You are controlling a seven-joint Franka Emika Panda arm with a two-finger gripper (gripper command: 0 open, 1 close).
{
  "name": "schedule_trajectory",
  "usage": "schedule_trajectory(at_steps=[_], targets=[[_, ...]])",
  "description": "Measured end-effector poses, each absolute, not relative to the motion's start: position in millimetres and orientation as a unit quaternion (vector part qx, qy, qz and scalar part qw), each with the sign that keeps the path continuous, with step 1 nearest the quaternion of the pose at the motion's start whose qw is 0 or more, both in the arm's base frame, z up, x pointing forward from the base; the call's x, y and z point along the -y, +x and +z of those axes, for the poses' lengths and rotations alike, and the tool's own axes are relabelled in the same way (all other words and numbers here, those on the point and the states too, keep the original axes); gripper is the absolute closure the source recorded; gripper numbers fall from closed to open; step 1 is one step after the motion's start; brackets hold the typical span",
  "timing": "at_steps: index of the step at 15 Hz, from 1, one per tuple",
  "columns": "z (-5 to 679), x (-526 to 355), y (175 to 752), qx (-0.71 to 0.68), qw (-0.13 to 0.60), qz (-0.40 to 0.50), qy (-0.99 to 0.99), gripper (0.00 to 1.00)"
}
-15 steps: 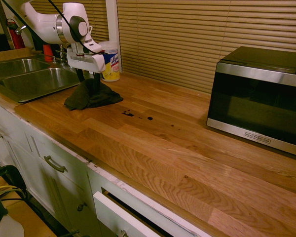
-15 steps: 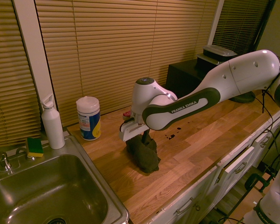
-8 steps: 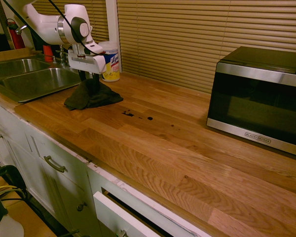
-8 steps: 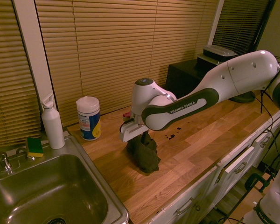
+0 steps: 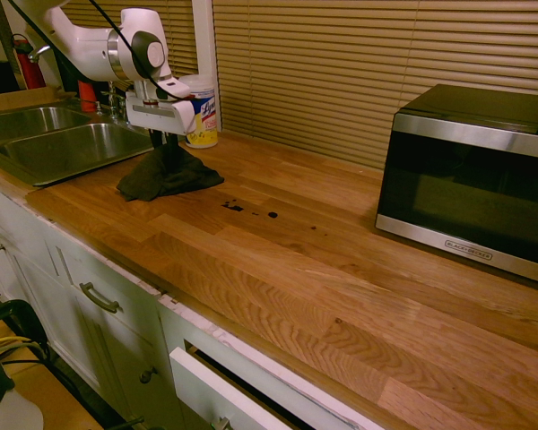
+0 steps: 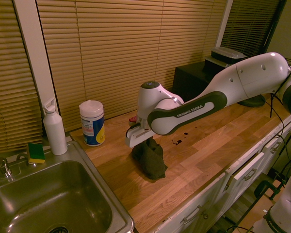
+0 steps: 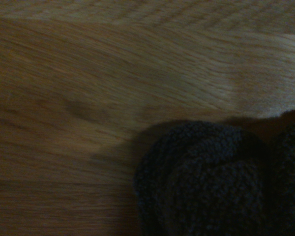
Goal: Clear the spill
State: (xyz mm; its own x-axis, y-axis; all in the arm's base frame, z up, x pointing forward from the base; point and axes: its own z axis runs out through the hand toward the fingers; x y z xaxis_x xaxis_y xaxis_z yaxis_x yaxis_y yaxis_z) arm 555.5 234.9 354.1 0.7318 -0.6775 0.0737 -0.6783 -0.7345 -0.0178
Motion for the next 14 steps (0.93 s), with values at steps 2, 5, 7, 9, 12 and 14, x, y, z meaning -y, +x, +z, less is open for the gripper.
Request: schedule_trajectory(at_steps=[2,5,7,9,12,14], targets=[[354.3,-225.7,558.3,0.365,0.008,0.036,0.93,1.0],[355.1,-209.5,562.6,0.367,0.013,0.036,0.93,1.0],[355.4,-196.4,562.7,0.372,0.014,0.035,0.927,1.0],[356.0,-176.2,561.2,0.378,0.018,0.034,0.925,1.0],[355.9,-148.8,556.2,0.392,0.022,0.035,0.919,1.0],[356.2,-132.4,553.3,0.401,0.022,0.039,0.915,1.0]])
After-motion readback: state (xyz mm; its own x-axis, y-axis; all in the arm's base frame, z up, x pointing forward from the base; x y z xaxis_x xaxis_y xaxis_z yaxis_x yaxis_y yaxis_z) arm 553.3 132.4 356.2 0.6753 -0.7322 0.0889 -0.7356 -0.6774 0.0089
